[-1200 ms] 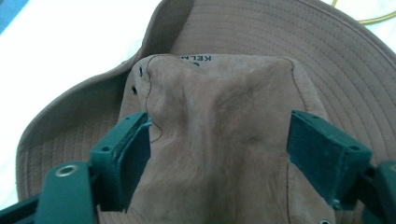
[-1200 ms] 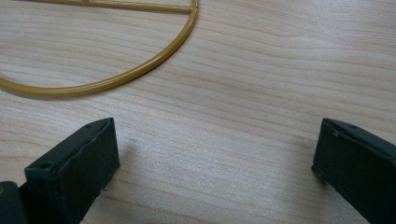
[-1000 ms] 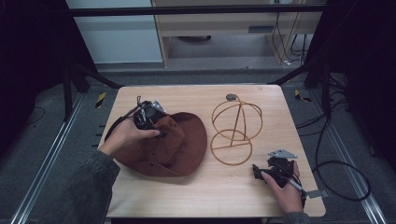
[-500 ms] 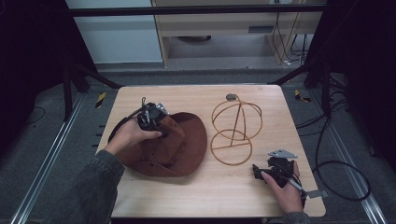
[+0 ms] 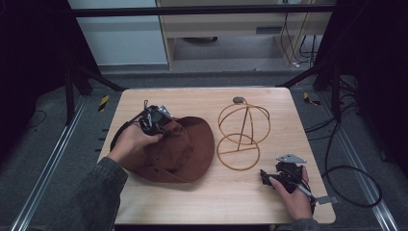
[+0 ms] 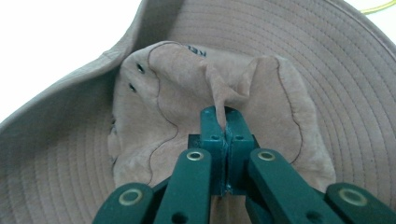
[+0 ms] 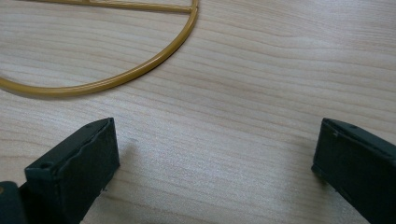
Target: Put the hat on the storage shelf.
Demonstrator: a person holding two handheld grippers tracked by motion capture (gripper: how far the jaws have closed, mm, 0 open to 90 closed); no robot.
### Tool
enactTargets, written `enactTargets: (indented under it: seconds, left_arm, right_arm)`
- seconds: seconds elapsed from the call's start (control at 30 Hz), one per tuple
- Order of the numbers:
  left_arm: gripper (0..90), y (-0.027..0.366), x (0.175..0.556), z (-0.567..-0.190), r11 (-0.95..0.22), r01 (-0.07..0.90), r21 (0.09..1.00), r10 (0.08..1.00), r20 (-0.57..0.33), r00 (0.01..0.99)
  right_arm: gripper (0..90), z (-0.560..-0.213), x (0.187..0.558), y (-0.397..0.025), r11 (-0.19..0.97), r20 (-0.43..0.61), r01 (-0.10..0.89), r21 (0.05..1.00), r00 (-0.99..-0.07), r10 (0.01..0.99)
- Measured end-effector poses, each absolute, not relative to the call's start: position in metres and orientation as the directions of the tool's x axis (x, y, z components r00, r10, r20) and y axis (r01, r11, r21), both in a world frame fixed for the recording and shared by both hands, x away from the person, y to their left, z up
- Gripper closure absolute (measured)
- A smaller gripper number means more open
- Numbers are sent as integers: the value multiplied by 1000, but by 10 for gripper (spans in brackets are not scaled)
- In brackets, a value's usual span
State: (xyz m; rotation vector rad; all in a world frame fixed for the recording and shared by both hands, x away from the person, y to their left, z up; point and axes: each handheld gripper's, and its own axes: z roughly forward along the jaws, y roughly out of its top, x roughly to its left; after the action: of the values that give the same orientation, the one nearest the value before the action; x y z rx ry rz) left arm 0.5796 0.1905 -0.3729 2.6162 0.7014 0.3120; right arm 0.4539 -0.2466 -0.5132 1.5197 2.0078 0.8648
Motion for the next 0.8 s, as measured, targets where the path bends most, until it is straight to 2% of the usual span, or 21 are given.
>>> enactTargets:
  seconds: [0.5,0.8]
  left_arm:
    - [885,215,549,-337,-755,366,543,517,152,842]
    - [885,225,537,-313,-744,346,572,523,176,834]
  right_arm:
    - [4,-513,454,-247,186,2,663,725,-272,962]
    - [4,-513,454,-247,186,2,663,725,-273,962]
